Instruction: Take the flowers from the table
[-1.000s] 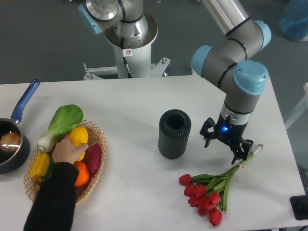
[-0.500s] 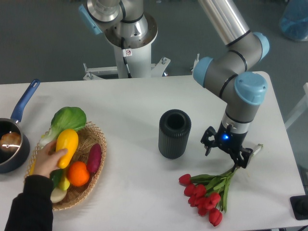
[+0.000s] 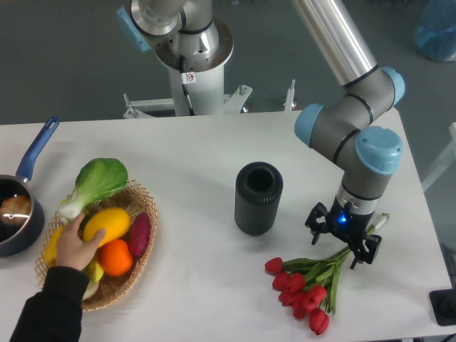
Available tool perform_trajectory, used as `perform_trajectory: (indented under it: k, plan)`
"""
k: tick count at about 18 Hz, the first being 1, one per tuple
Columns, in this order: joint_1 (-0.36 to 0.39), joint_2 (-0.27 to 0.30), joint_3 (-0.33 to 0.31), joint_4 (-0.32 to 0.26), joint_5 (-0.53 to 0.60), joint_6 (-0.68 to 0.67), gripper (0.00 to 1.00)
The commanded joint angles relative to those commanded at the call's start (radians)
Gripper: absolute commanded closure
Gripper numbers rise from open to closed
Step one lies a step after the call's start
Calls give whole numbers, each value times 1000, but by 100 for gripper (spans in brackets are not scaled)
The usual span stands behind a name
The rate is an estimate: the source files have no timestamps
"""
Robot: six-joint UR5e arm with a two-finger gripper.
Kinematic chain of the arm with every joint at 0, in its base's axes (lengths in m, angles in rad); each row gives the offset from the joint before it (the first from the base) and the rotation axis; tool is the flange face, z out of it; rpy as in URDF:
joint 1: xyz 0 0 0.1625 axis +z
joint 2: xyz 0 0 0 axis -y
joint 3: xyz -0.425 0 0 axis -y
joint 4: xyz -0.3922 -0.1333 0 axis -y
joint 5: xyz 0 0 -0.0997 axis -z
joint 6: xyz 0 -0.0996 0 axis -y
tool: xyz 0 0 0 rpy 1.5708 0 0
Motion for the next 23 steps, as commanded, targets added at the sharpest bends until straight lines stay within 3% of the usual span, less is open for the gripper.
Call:
perform_trajectory:
  k: [8,10,11,12,15,16,21,23]
  plan:
    - [-12,-48,5,21,0,3,0]
    - [-9,-48,2,21,2,6,8]
    - [-8,-43,-3,21,2,6,14]
    - [-6,-40,-5,20,0,6,28]
    - [-2,-35,-3,21,0,6,88]
    - [-2,-32,1,21,3,-3,97]
    - [0,-26,11,20,3,-32,100]
    - [5,-23,46,12,18,-25,100]
